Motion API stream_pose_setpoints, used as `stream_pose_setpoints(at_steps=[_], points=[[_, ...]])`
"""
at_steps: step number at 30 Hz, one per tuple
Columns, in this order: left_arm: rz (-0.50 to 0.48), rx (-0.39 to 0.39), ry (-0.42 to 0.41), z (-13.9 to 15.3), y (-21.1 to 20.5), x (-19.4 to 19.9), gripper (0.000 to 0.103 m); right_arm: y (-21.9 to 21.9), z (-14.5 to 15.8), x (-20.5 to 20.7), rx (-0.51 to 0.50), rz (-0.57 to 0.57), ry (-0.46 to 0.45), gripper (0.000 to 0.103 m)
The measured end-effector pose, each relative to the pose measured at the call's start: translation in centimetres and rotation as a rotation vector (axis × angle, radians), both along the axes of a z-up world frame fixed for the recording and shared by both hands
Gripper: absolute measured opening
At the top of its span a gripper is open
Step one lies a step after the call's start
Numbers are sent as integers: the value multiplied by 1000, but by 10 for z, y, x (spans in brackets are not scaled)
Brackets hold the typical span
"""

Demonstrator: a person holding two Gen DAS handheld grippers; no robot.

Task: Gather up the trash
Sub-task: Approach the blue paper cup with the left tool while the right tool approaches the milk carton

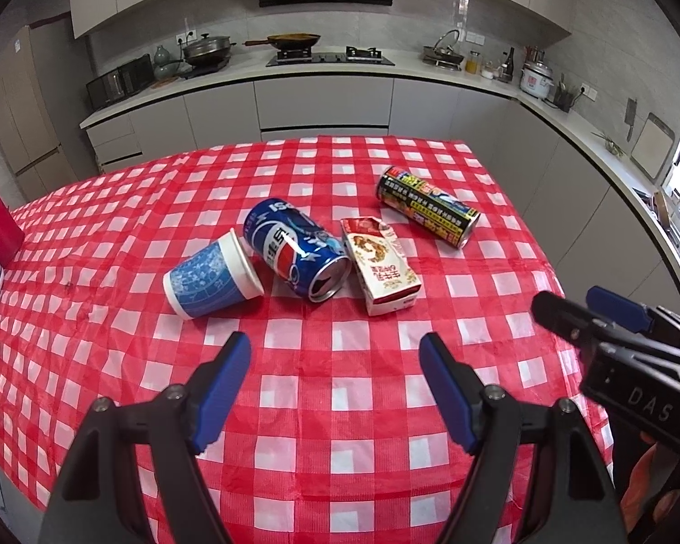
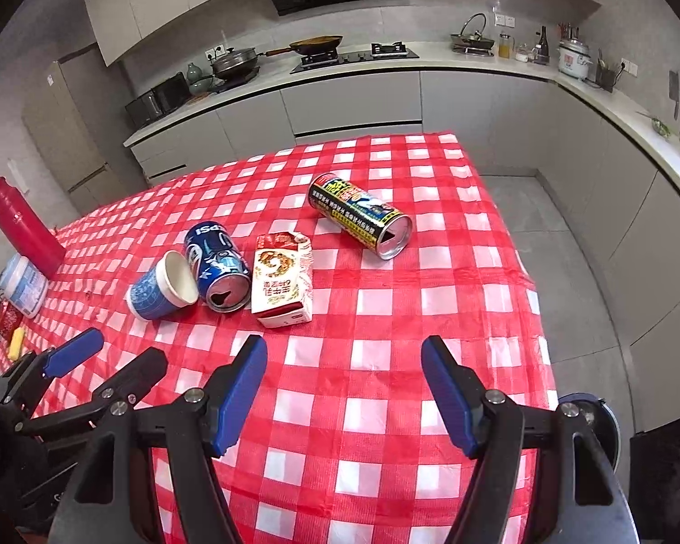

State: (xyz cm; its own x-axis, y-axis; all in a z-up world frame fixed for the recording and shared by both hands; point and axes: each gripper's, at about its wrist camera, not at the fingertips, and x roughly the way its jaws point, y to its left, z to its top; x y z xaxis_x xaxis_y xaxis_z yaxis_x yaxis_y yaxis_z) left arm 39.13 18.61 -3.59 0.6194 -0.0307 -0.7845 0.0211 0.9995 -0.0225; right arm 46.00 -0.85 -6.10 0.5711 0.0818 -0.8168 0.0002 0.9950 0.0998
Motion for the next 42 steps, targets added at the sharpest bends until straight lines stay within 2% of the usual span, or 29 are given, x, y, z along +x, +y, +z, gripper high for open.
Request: stream_pose_setpoints(at_steps=[9, 18, 24, 32, 42], points=[[33, -10, 8, -4, 14, 5, 78, 7, 8, 6, -145, -54, -46, 72], [38, -5, 27, -9, 15, 12, 78, 7, 4, 11, -230, -77, -57, 72], [46, 3, 48, -14, 15, 19, 78, 2, -7, 19, -271, -93, -28, 72], [57, 10, 80, -21, 10, 26, 78, -1, -29, 30, -226, -42, 65, 72], [69, 22, 87, -22, 2, 29, 78, -4, -40, 36, -240, -11, 91, 72]])
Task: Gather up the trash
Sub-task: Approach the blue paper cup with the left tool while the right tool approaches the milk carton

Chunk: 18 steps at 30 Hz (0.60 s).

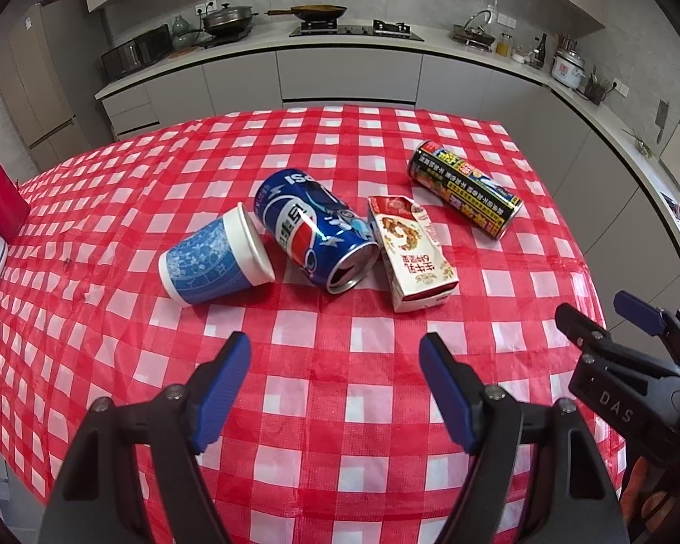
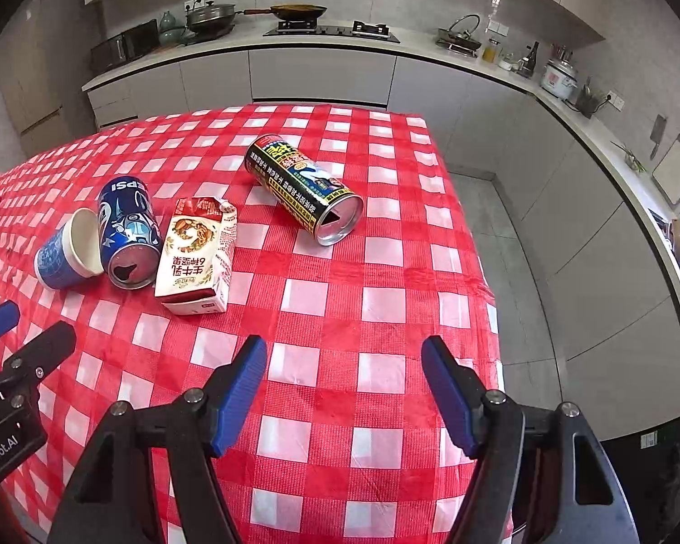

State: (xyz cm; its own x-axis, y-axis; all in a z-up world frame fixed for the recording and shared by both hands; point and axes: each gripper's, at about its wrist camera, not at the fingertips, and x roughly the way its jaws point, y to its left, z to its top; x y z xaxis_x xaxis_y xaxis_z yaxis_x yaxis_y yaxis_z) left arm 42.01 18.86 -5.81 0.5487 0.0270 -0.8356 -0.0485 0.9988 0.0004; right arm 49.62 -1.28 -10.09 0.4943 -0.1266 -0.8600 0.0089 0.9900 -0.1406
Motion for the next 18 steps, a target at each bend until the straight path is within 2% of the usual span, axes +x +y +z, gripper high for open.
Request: stream_pose_setpoints(at_steps=[18], points=[[25, 19, -18, 6, -6, -4, 78, -2, 5, 1, -12, 36, -24, 73]])
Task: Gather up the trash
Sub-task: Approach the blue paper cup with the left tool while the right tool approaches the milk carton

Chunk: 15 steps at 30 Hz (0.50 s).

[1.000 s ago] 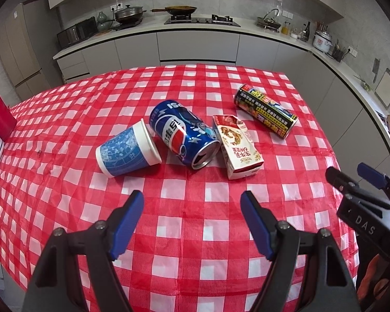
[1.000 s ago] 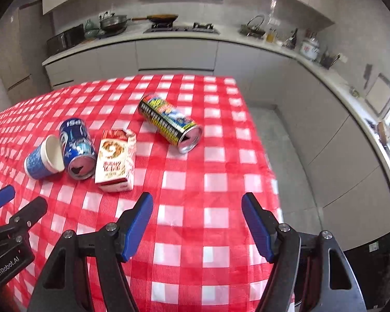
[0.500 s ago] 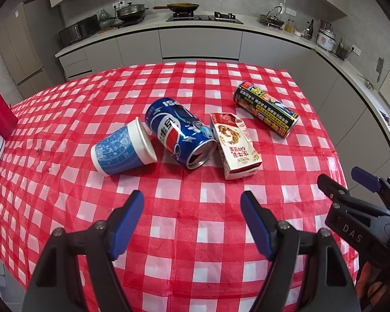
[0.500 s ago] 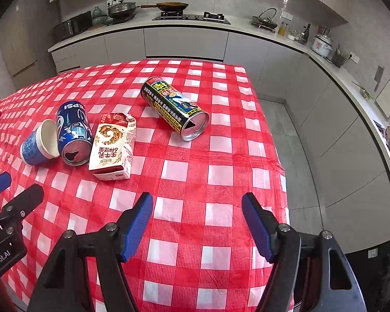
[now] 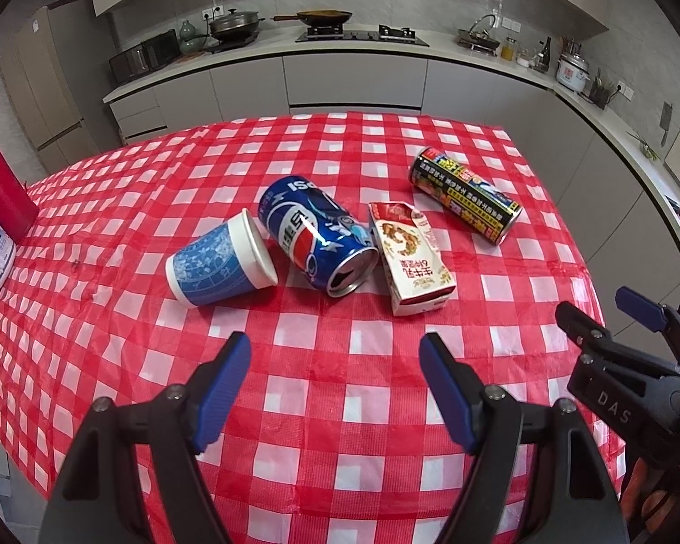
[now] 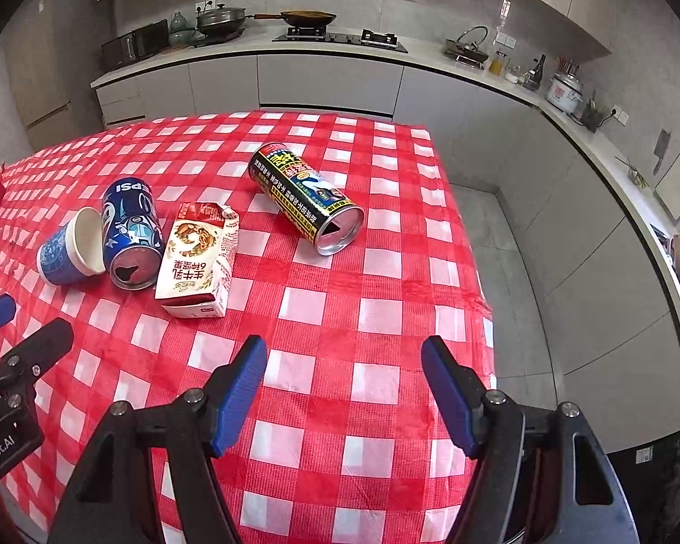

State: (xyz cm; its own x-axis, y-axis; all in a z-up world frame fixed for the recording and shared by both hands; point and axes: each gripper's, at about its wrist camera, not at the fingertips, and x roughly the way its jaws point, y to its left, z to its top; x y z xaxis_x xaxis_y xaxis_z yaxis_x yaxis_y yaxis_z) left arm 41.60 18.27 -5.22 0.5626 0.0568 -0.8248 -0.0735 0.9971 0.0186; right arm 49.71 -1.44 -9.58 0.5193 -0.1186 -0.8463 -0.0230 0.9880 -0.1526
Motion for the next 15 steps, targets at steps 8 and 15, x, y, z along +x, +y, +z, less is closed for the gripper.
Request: stream_pose_setpoints(at_steps=[8, 15], points=[[49, -8, 12, -5, 19, -2, 78, -5, -3, 3, 100, 36, 6, 73], [160, 4, 18, -18, 73, -5, 78, 9, -11, 16, 176, 94, 10, 73]])
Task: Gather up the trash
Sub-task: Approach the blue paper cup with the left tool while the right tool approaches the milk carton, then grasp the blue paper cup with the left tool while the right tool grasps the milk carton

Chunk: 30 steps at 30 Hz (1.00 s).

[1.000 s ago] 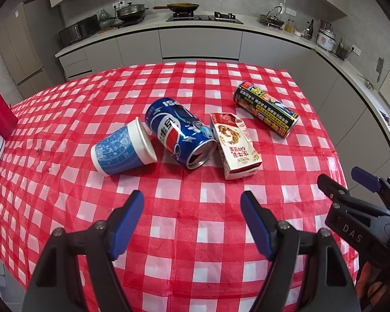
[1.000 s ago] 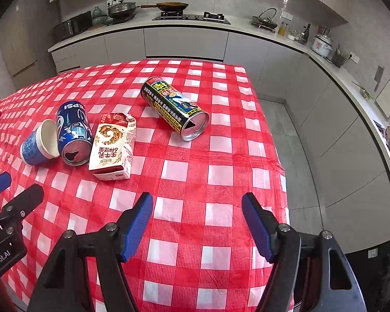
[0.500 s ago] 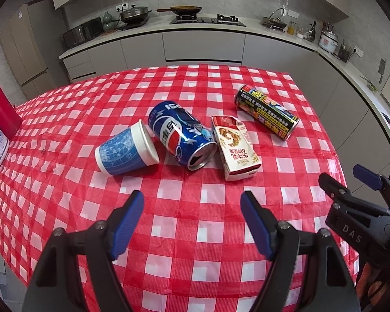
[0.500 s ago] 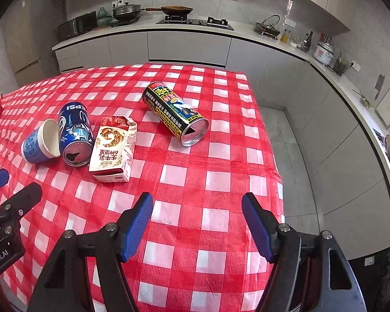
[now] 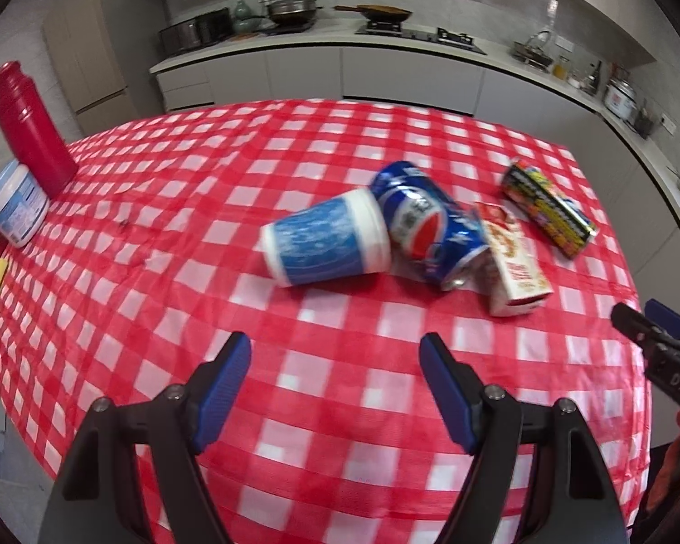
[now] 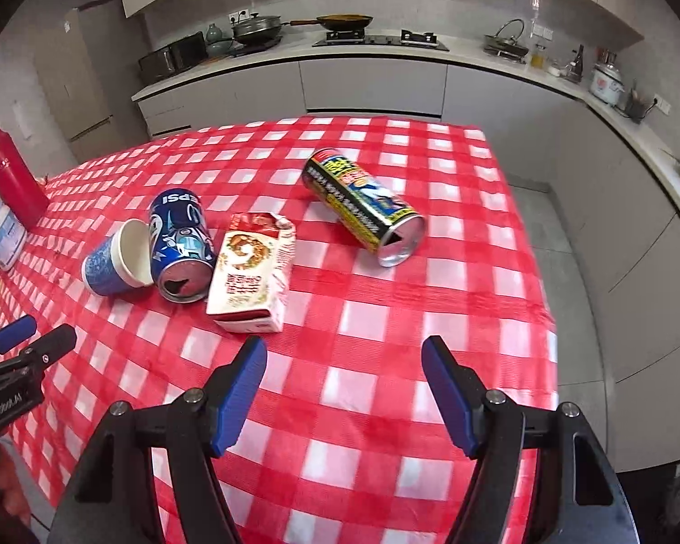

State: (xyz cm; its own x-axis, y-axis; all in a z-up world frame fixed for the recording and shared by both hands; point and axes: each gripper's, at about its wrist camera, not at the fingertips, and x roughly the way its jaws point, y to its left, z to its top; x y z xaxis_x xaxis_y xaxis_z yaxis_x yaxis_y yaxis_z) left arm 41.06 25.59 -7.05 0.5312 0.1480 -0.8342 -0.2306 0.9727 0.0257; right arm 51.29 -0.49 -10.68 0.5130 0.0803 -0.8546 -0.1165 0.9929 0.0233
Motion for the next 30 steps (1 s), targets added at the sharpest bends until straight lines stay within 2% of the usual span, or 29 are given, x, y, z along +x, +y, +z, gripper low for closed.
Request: stream_pose_setpoints(at_steps=[5, 14, 17, 25, 30], points=[[-5, -38, -15, -8, 26, 16, 78, 14, -5, 9, 20, -4, 2, 73], [-245, 33, 19, -24, 28, 59, 78, 42, -23, 30, 15, -37, 44, 73], [-306, 12, 27, -27, 33, 71, 78, 46, -28, 37, 18, -53, 54, 73], [-382, -40, 91, -47, 36, 91, 78, 57, -44, 53, 12, -59, 87, 73], [-407, -48, 81, -51, 31, 98, 79, 56, -55, 63, 33, -75, 102, 75]])
